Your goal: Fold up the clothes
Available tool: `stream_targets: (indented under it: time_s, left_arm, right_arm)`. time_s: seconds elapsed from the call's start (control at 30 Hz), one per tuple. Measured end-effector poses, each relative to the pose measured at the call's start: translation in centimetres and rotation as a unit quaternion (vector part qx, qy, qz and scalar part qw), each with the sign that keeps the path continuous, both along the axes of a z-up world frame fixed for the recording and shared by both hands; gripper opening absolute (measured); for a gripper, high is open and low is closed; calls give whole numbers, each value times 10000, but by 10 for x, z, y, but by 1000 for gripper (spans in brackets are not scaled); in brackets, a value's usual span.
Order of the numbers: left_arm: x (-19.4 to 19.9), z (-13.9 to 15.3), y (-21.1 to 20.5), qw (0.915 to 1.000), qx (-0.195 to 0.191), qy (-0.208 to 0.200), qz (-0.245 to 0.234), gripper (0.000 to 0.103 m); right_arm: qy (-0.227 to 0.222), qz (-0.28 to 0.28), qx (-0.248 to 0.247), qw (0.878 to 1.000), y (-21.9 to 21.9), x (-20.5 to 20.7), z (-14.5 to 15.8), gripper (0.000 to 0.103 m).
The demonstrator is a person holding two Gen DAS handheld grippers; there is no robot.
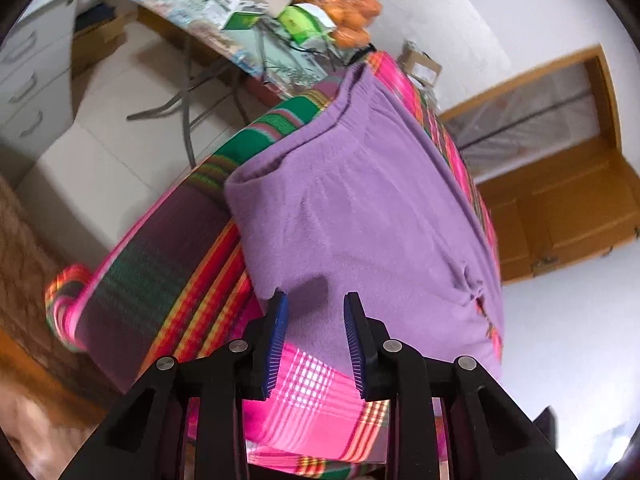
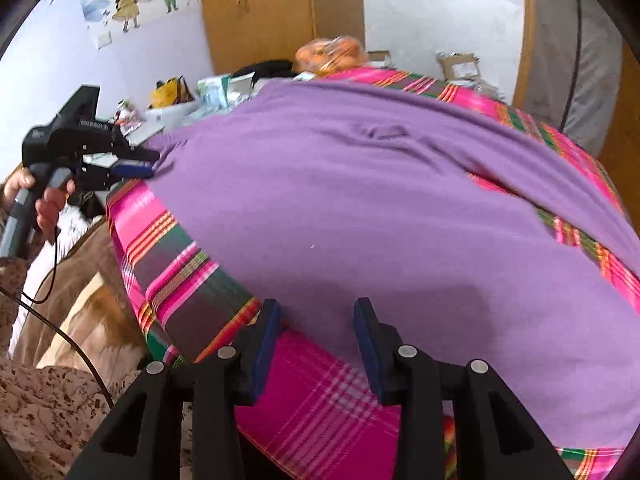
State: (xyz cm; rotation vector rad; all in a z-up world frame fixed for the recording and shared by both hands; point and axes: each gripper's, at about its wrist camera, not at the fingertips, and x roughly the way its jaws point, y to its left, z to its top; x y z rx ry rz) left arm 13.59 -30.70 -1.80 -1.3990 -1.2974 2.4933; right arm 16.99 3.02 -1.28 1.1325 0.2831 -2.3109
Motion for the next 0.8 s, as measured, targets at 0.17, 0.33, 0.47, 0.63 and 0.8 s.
stream_targets:
  time_s: [0.17, 0.33, 0.47, 0.63, 0.8]
  left_arm:
    - [-1, -5, -5, 9989, 344, 57, 313, 31]
    - [-11, -6, -5, 9971, 609, 115, 446, 40]
    - [-15, -8, -5, 9974, 545, 53, 471, 27]
    - [-11, -17, -7, 9970, 555, 29, 538, 0]
    - [7, -13, -13, 9970, 351, 131, 673, 0]
  right_arm:
    - [15, 101, -115, 9999, 2, 1, -3, 45]
    - [252, -75, 20, 9997, 1, 5, -6, 27]
    - [123, -203, -147, 9996, 9, 1, -4, 4]
    - [141, -85, -104, 9998, 12, 10, -2, 2]
    - [6, -11, -199, 9998, 20, 18, 1, 2]
